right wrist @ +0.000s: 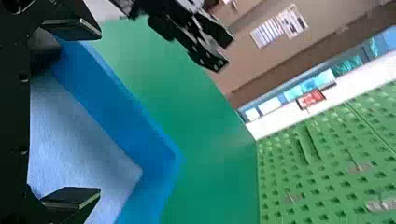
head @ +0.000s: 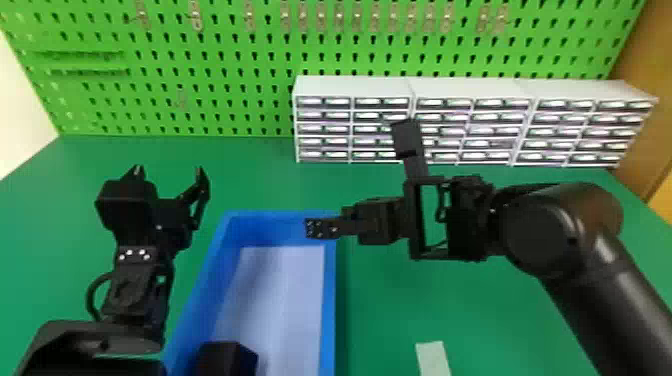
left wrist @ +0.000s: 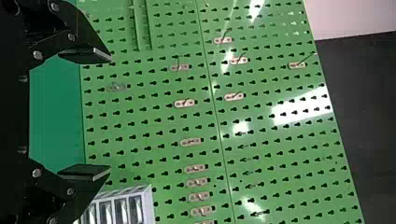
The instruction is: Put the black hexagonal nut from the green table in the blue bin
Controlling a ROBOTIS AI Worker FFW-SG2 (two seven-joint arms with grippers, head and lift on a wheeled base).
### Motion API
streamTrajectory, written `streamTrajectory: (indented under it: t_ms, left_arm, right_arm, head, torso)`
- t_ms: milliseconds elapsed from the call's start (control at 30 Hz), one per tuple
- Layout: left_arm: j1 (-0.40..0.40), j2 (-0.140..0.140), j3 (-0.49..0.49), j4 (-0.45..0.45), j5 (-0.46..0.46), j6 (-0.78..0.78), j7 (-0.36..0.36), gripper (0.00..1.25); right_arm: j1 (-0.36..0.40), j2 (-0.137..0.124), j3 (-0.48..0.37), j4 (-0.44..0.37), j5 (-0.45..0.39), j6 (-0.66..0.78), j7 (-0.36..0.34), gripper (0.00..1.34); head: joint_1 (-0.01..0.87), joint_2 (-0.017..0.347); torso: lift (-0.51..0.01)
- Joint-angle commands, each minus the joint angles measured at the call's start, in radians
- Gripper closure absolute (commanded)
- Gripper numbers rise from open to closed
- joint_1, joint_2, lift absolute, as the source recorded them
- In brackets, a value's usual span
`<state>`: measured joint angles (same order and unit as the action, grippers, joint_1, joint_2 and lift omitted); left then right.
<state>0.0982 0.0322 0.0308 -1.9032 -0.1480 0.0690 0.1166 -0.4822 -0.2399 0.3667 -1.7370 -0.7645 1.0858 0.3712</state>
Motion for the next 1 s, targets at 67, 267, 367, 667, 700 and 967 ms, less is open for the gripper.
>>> streamTrajectory:
  t_ms: [67, 267, 367, 667, 700, 967]
  left_arm:
    - [0.0, 0.0, -0.003, 0.001, 0.001, 0.0, 0.0, 0.42]
    - [0.0, 0.0, -0.009, 0.004, 0.001, 0.0, 0.0, 0.42]
    - [0.0, 0.0, -0.011, 0.006, 0.001, 0.0, 0.0, 0.42]
    - [0.0, 0.0, -0.012, 0.01, 0.002, 0.0, 0.0, 0.42]
    - [0.0, 0.0, -0.014, 0.01, 0.002, 0.0, 0.0, 0.42]
    - [-0.002, 0.0, -0.022, 0.013, 0.002, 0.0, 0.0, 0.42]
  right_arm:
    - [0.02, 0.017, -0.087, -0.024, 0.079, 0.014, 0.002, 0.12]
    - [0.04, 0.039, -0.161, -0.061, 0.168, 0.014, 0.002, 0.12]
    - [0.051, 0.054, -0.199, -0.091, 0.241, 0.014, 0.002, 0.12]
    - [0.085, 0.077, -0.295, -0.159, 0.381, -0.017, 0.0, 0.12]
    - [0.089, 0.08, -0.304, -0.164, 0.39, -0.024, 0.0, 0.12]
    - [0.155, 0.099, -0.376, -0.223, 0.444, -0.148, -0.071, 0.12]
  head:
    - [0.657, 0.057]
    - [0.657, 0.057]
    - [0.657, 0.057]
    - [0.657, 0.057]
    - [0.657, 0.057]
    - [0.657, 0.057]
  torso:
    - [-0.095]
    - [-0.095]
    - [-0.095]
    - [-0.095]
    - [-0.095]
    - [-0.095]
